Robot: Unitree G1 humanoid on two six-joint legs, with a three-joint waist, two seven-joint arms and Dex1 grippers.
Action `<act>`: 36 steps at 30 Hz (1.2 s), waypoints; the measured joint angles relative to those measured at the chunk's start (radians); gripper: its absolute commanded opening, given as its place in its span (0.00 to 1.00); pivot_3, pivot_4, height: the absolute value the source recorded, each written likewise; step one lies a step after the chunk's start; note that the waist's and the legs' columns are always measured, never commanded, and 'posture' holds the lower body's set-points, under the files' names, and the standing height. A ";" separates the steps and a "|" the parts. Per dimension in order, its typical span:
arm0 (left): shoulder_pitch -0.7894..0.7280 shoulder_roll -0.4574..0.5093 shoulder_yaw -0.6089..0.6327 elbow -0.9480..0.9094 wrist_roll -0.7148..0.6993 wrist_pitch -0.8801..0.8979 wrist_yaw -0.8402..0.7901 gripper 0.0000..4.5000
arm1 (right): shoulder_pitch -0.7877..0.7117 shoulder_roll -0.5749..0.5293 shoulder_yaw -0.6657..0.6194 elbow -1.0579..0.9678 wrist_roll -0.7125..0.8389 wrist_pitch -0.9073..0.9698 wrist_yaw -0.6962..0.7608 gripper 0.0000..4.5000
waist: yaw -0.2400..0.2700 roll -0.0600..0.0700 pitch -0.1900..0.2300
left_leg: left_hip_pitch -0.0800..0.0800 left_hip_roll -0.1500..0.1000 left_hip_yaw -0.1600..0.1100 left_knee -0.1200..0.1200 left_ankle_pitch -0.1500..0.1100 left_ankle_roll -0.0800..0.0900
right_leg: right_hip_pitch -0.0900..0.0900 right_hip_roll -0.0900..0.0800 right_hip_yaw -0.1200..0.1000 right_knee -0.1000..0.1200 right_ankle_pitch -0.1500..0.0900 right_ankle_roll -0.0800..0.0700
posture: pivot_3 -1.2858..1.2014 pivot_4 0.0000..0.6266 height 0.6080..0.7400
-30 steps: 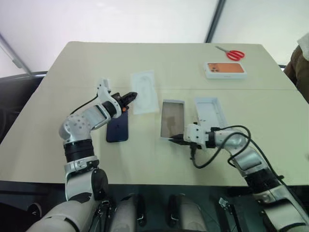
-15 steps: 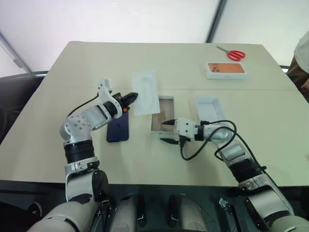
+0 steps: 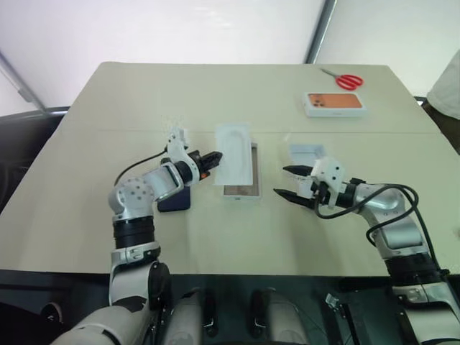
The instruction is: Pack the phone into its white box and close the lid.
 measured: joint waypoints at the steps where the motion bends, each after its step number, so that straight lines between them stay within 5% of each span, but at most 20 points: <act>1: 0.000 -0.014 0.001 0.000 -0.002 0.006 0.015 0.00 | -0.007 0.001 -0.004 0.010 0.000 -0.001 -0.007 0.74 | 0.000 0.000 0.000 | 0.000 0.000 0.000 0.000 0.000 0.000 | 0.000 0.000 0.000 0.000 0.000 0.000 | 0.52 0.24 0.98; 7: -0.001 -0.015 -0.012 0.001 0.022 0.027 0.051 0.00 | -0.037 0.013 -0.002 0.029 -0.013 -0.030 -0.040 0.74 | 0.003 0.000 0.000 | 0.000 -0.001 0.000 0.000 0.000 0.000 | 0.000 0.000 0.000 0.000 0.000 0.000 | 0.52 0.24 0.98; 10: -0.001 0.003 -0.033 0.000 0.033 0.028 0.042 0.21 | -0.037 0.022 0.002 0.037 -0.023 -0.046 -0.050 0.74 | 0.005 0.000 0.000 | 0.000 -0.001 0.000 0.000 0.000 0.000 | 0.000 0.000 0.000 0.000 0.000 0.000 | 0.52 0.24 0.98; 17: -0.007 0.003 -0.060 0.000 0.045 0.034 0.014 0.98 | -0.038 0.033 0.011 0.037 -0.033 -0.055 -0.065 0.74 | 0.002 0.000 0.000 | 0.000 -0.001 0.000 0.000 0.000 0.000 | 0.000 0.000 0.000 0.000 0.000 0.000 | 0.52 0.24 0.98; 27: -0.005 0.078 -0.075 -0.051 0.048 -0.011 -0.063 0.98 | -0.116 0.089 0.033 0.036 -0.031 0.000 -0.094 0.74 | 0.000 0.000 0.000 | 0.000 0.000 0.000 0.000 0.000 0.000 | -0.001 0.000 0.000 0.000 0.000 0.000 | 0.52 0.24 0.98; 30: 0.009 0.135 -0.099 -0.089 0.066 -0.062 -0.124 1.00 | -0.127 0.114 0.067 0.033 -0.033 0.027 -0.092 0.54 | 0.001 0.000 0.000 | 0.000 0.000 0.000 0.000 0.000 0.000 | 0.000 0.000 0.000 0.000 0.000 0.000 | 0.52 0.24 0.98; 35: 0.068 0.231 -0.130 -0.114 0.120 -0.184 -0.230 1.00 | -0.170 0.151 0.161 0.033 -0.098 0.046 -0.096 0.01 | -0.002 0.000 0.000 | 0.000 0.000 0.001 -0.001 0.000 0.000 | -0.002 0.000 0.000 0.001 0.000 0.000 | 0.52 0.24 0.98; 36: 0.070 0.243 -0.130 -0.114 0.129 -0.200 -0.244 1.00 | -0.173 0.159 0.174 0.033 -0.104 0.046 -0.097 0.01 | -0.001 0.000 0.000 | 0.000 0.000 0.001 -0.001 0.000 0.000 | -0.002 0.000 0.000 0.001 0.000 0.000 | 0.52 0.24 0.98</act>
